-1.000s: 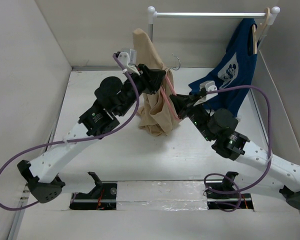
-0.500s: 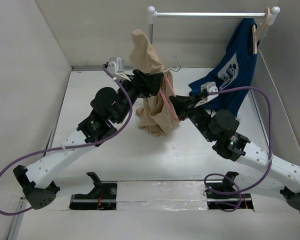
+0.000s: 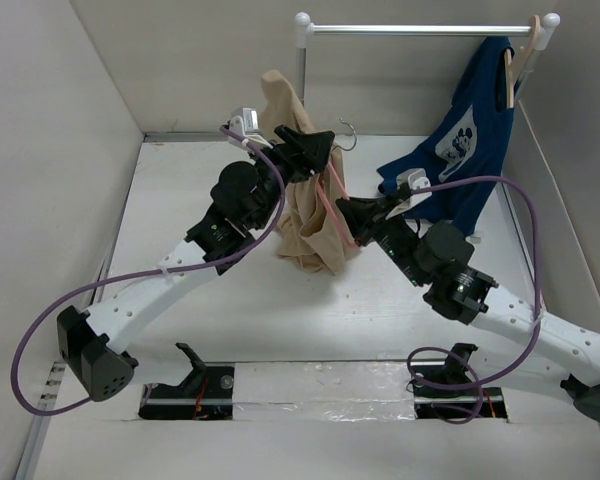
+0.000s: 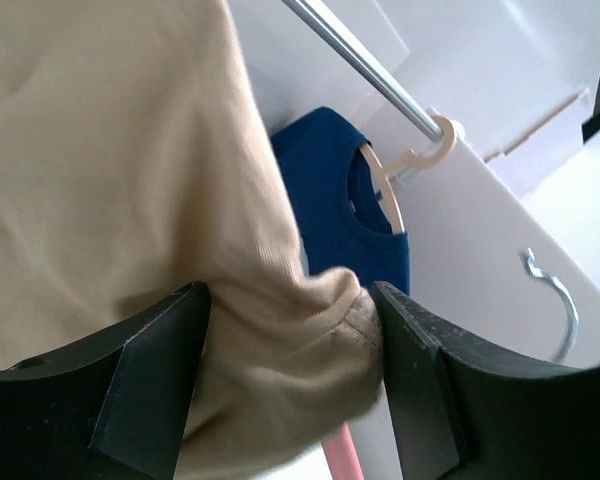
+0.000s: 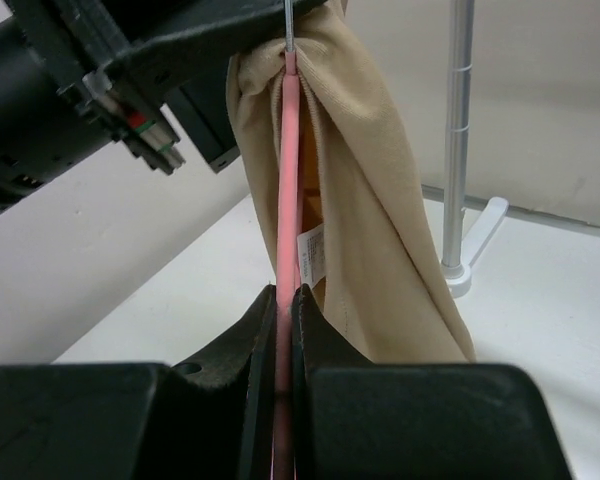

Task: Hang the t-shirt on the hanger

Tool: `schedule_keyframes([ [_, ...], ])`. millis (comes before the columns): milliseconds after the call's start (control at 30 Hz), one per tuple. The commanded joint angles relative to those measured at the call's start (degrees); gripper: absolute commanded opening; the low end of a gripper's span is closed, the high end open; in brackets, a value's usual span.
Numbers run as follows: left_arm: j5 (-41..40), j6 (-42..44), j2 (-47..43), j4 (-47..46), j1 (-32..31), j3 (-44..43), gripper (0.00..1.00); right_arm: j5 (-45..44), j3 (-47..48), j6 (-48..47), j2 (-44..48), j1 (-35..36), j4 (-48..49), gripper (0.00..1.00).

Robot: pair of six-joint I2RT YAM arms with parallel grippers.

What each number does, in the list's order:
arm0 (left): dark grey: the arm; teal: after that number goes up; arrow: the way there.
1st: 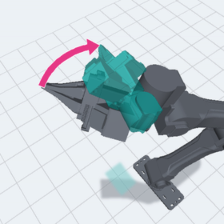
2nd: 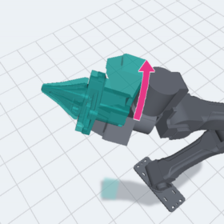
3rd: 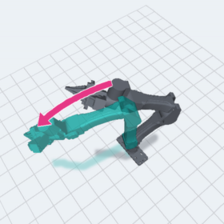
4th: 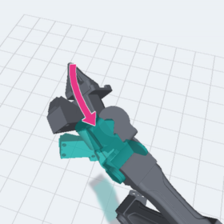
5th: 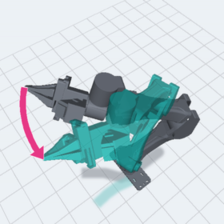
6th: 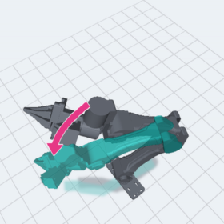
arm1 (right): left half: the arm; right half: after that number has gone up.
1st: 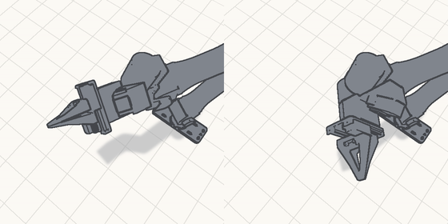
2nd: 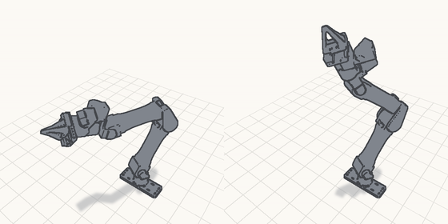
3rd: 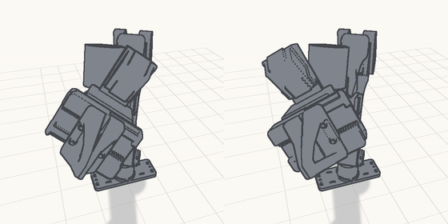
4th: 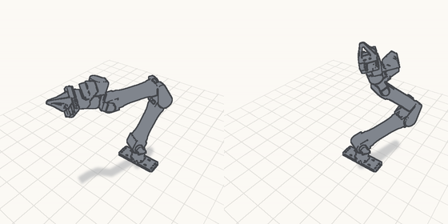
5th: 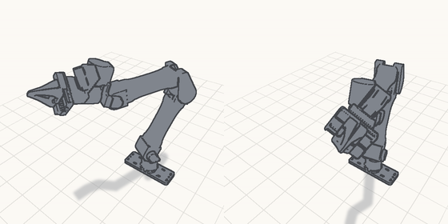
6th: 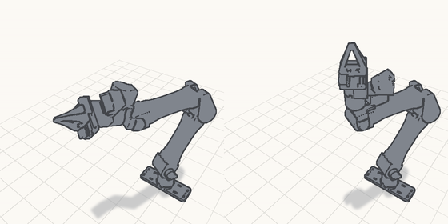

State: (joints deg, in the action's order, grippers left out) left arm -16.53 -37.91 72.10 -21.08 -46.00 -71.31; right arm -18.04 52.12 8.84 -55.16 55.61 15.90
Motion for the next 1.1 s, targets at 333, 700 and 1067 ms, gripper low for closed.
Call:
schedule_keyframes([
  [333, 4.32, -7.09, 1.03, -12.66, 3.63, 5.91, 0.32, 0.73, 3.33, -1.37, -3.55, 1.87, 8.54, 0.00],
  [700, 5.54, -7.17, -6.96, -12.58, 6.26, 12.50, 0.00, 0.20, 1.67, 0.39, -3.38, 2.39, 6.53, 0.28],
  [1067, 14.95, -14.47, -6.97, -16.18, 13.04, 17.34, 0.00, -0.68, -9.56, 0.65, 9.00, 2.92, -4.47, 0.36],
])
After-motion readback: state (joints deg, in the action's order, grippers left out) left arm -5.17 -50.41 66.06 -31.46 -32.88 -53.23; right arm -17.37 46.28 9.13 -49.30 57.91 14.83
